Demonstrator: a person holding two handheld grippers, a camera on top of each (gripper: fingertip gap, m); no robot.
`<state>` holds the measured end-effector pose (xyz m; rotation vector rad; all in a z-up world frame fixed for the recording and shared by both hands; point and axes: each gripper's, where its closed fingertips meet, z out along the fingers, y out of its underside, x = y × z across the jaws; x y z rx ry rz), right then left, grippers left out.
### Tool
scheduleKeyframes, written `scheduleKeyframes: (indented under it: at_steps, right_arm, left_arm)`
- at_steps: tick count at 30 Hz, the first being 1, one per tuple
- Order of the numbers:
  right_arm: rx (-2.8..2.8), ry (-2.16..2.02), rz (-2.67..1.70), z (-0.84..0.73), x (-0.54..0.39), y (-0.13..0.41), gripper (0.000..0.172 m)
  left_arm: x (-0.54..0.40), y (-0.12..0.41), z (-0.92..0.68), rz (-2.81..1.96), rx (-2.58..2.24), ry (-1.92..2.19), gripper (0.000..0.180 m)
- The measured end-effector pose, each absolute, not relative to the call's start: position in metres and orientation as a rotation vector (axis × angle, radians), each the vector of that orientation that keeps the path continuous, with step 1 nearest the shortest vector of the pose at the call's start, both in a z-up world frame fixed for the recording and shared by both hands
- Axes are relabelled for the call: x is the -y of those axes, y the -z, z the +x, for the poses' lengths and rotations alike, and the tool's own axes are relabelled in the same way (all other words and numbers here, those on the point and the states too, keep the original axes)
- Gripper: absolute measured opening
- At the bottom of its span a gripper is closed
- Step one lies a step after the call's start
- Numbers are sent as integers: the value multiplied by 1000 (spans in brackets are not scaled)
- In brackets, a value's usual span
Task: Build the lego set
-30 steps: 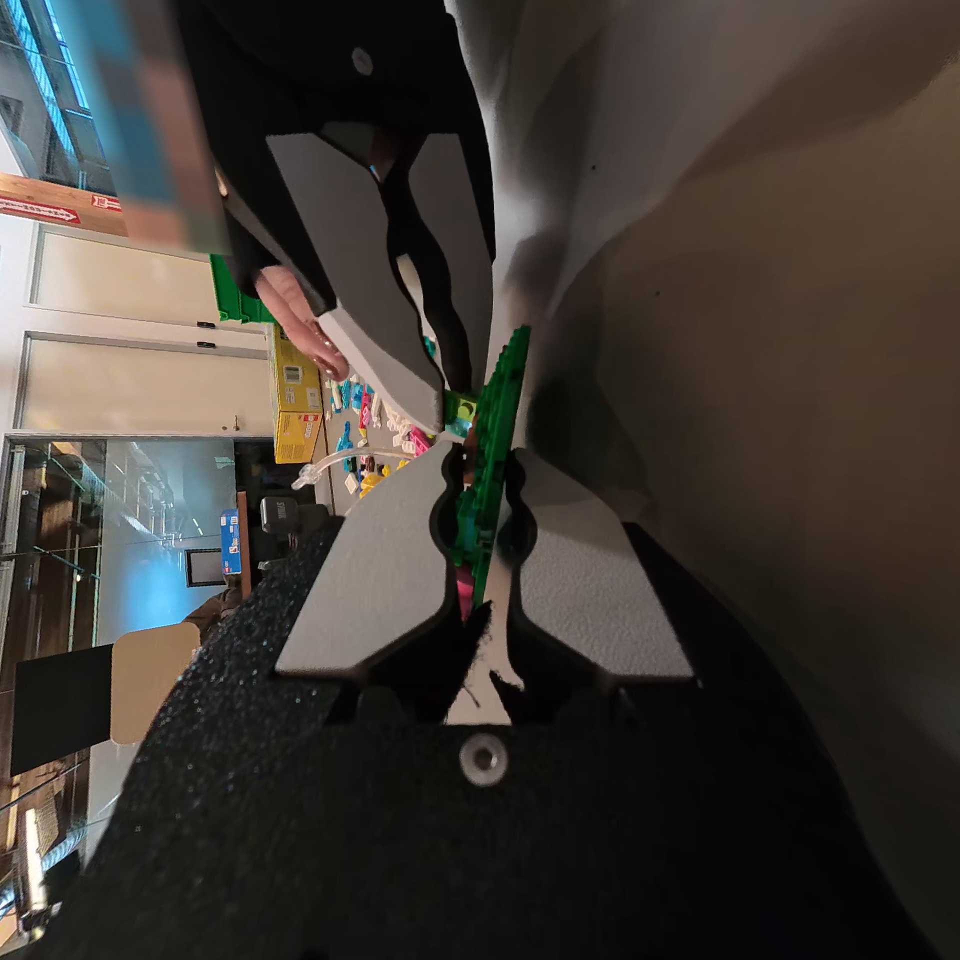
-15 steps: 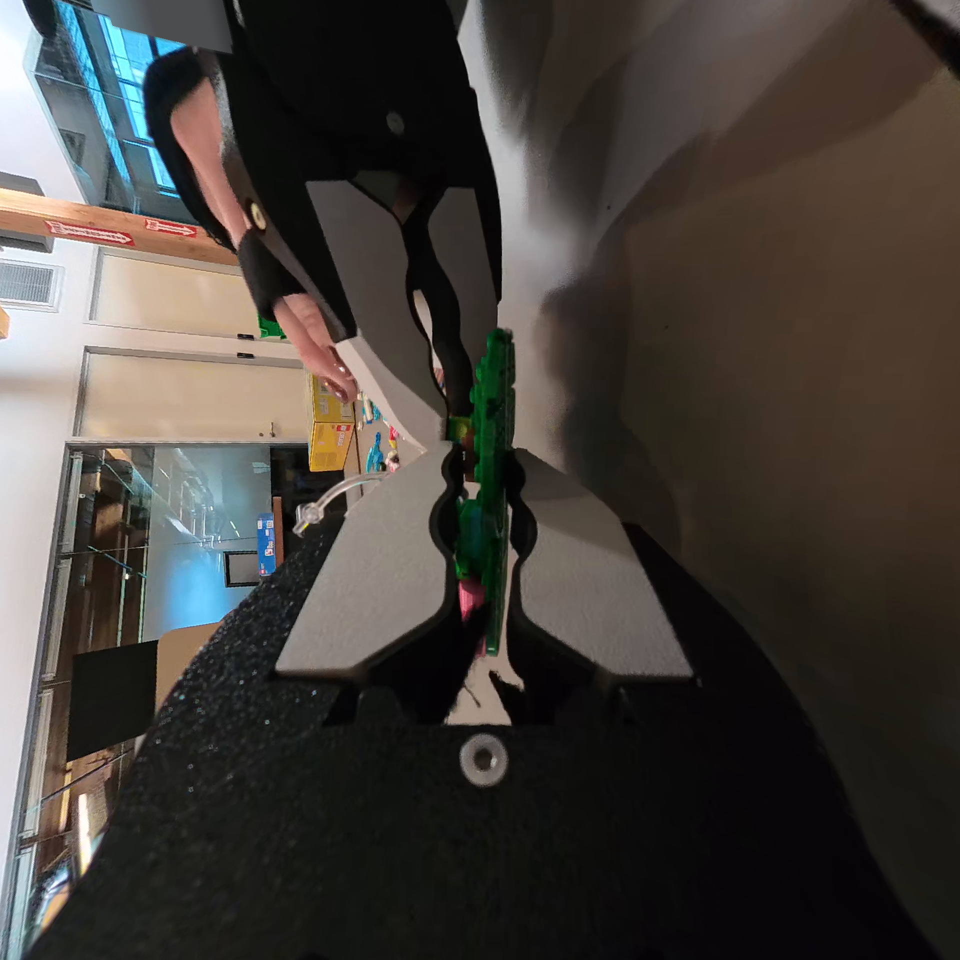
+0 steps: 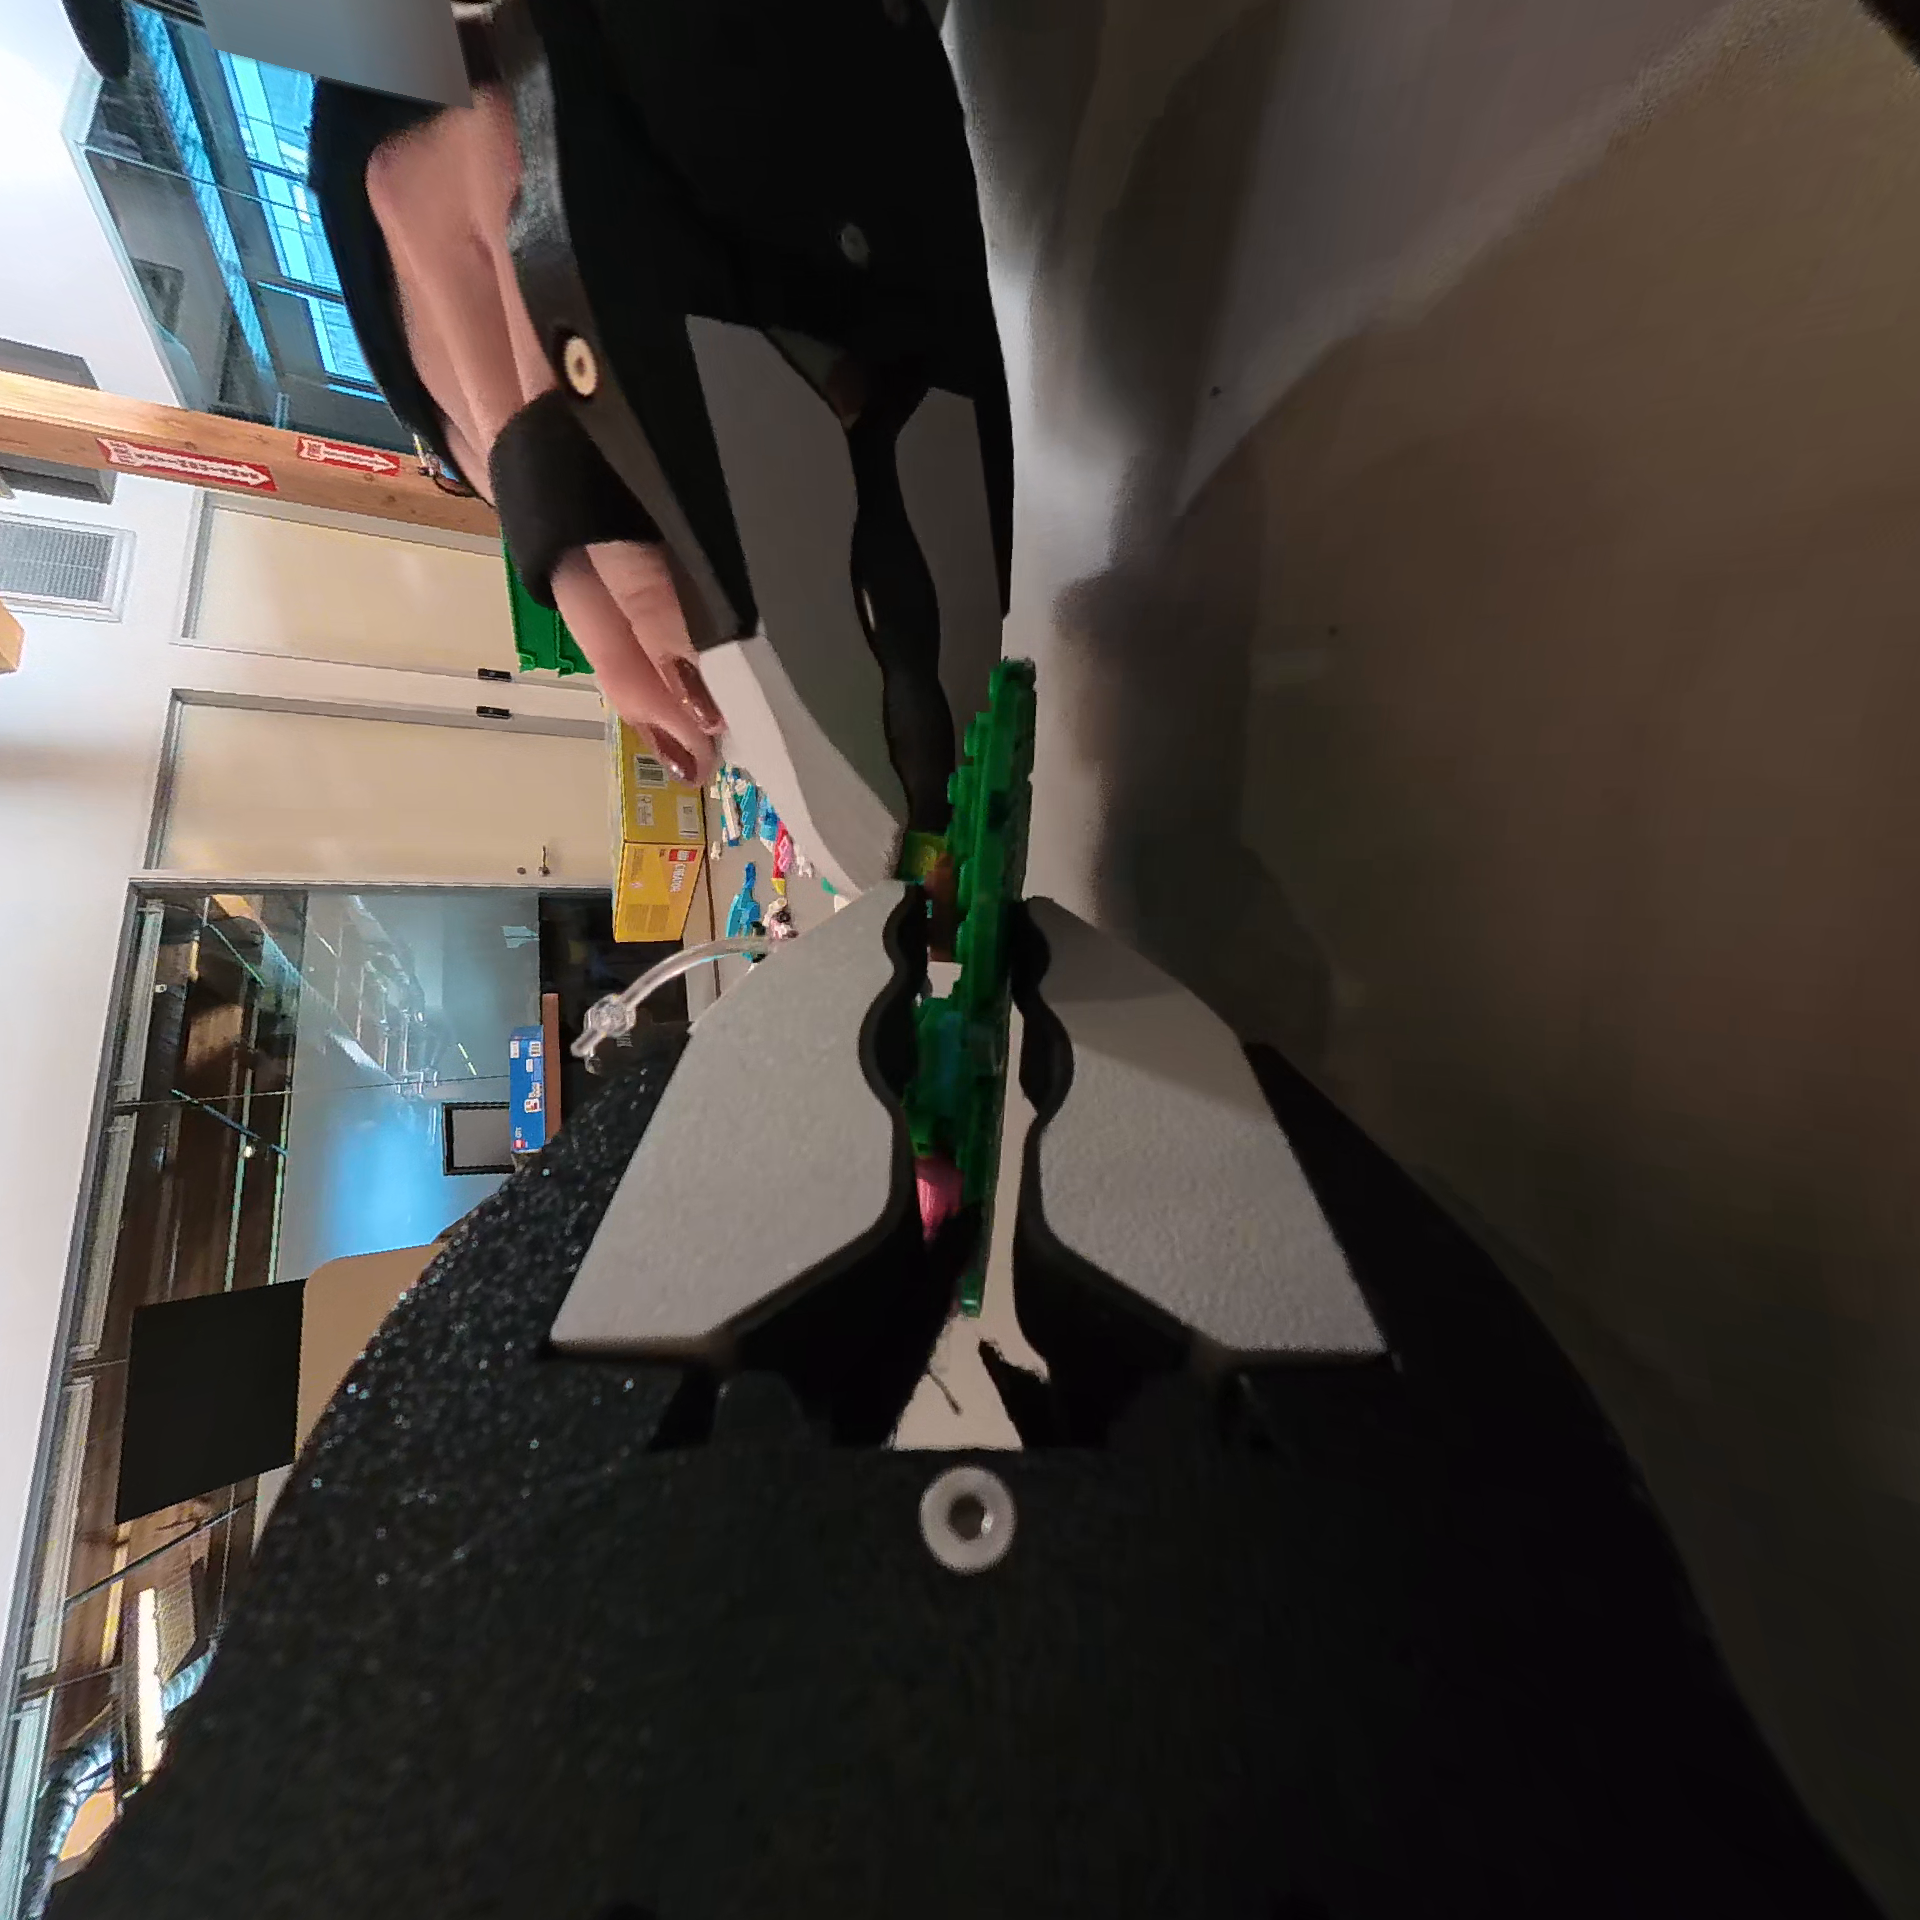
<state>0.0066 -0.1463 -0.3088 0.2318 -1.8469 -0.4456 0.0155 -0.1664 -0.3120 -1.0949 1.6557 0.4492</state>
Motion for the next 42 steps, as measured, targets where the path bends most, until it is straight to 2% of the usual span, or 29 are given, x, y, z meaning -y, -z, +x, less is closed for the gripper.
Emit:
scheduleKeyframes:
  at_steps: [1,42]
  right_arm:
    - [1840,462,244,6,146,309,9]
    - [1883,272,171,11,152,299,19]
  left_arm:
    - [166,312,16,-1096,-1654,-447,16]
    - [175,300,21,-1073,-1572,-299,16]
